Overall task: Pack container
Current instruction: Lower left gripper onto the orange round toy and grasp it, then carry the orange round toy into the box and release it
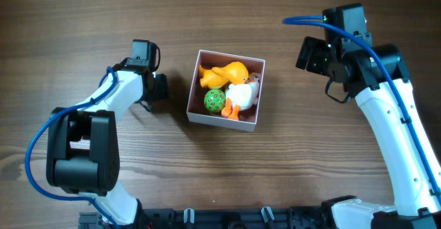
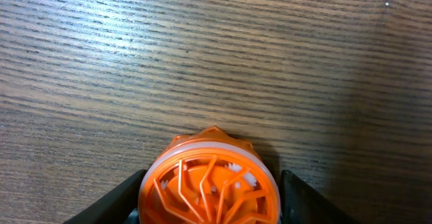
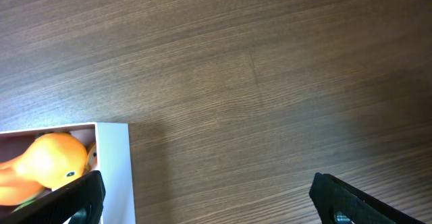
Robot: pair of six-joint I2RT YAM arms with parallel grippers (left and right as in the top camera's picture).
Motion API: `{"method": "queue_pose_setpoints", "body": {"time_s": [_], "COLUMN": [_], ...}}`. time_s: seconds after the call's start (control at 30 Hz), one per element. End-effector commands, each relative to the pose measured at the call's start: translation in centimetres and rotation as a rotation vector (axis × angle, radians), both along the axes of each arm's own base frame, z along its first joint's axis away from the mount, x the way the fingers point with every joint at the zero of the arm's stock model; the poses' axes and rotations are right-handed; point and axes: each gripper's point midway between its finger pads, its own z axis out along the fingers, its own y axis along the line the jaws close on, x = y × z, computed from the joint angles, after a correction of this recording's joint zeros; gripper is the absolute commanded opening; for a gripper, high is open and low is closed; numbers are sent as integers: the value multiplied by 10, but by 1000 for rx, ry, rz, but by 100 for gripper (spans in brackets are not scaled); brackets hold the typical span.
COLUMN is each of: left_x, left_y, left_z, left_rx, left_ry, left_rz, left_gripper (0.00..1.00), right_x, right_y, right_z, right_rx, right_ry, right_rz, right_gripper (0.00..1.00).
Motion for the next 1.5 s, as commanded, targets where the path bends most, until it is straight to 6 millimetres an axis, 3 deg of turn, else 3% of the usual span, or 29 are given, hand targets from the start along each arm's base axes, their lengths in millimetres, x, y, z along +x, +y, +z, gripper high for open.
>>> {"method": "queue_pose_setpoints", "body": {"time_s": [0.0, 0.1, 0.3, 0.5, 0.63, 0.8, 0.87, 0.97, 1.23, 1.47], "left_x": [-3, -2, 5, 11, 5, -6, -14, -26, -61, -75], "left_y": [3, 3, 2, 1, -1, -35, -59, -85, -161, -181], "left_z": [-6, -3, 21, 63, 94, 147, 171, 189, 188, 170], "left_rx": [15, 14, 7, -7, -31, -239, -342, -396, -440, -370], "left_ry": [12, 3, -62, -170, -227, -334, -375, -406, -357, -306], "left_rz": [3, 3, 3, 3, 5, -56, -110, -189, -413, -473], "left_gripper": [58, 56, 49, 46, 42, 41, 41, 41, 43, 43], "right_x": [0, 0, 0, 0, 0, 0, 0, 0, 0, 0], "right_y": [-4, -4, -4, -4, -4, -4, -4, -4, -4, -4], "right_z": [9, 9, 9, 9, 9, 9, 9, 9, 9, 9], "right_rx": [-12, -12, -12, -12, -12, -12, -12, -12, -12, -12], "right_ry": [-28, -28, -27, -27, -28, -28, -28, -27, -27, -27], "right_rz": [-11, -12, -12, -12, -11, -11, -11, -11, -11, -11], "right_gripper": [100, 100, 100, 100, 100, 100, 100, 100, 100, 100]}}
